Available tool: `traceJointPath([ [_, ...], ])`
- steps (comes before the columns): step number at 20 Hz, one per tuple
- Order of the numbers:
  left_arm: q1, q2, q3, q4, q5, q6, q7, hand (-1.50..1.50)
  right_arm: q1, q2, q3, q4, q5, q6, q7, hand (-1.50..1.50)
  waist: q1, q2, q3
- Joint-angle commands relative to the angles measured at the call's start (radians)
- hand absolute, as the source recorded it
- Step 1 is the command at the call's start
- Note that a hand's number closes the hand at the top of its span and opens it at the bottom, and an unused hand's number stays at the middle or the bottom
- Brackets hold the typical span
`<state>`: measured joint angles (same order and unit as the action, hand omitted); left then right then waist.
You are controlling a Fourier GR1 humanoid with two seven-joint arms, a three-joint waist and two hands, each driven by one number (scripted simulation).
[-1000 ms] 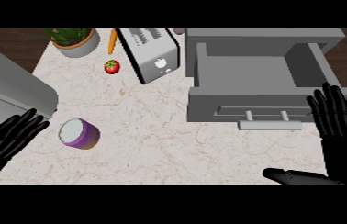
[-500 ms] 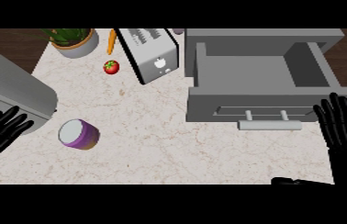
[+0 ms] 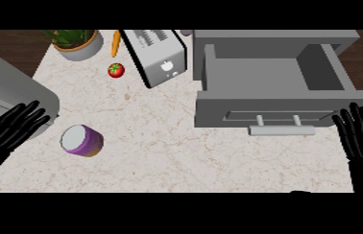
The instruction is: Pick up the can, place it into the drawer and close the drawer
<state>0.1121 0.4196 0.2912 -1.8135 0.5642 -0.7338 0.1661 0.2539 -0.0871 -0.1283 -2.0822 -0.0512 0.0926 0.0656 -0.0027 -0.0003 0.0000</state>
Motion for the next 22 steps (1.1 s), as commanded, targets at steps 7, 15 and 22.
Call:
traceJointPath([
  [7,-0.031,-0.105,-0.003,0.157,-0.265,-0.083,-0.182,-1.5,0.012,0.018,-0.027,-0.008,-0.017,0.028,0.004,-1.5,0.001,0.0,0.0],
  [15,-0.157,-0.154,-0.02,0.342,-0.439,-0.009,-0.287,-1.5,0.052,0.022,-0.045,0.012,-0.002,0.072,-0.063,-1.5,-0.005,0.0,0.0],
  [22,-0.15,-0.118,0.005,0.446,-0.495,-0.033,-0.403,-1.5,-0.01,0.03,-0.063,0.067,0.007,0.078,-0.058,-1.5,0.001,0.0,0.0],
])
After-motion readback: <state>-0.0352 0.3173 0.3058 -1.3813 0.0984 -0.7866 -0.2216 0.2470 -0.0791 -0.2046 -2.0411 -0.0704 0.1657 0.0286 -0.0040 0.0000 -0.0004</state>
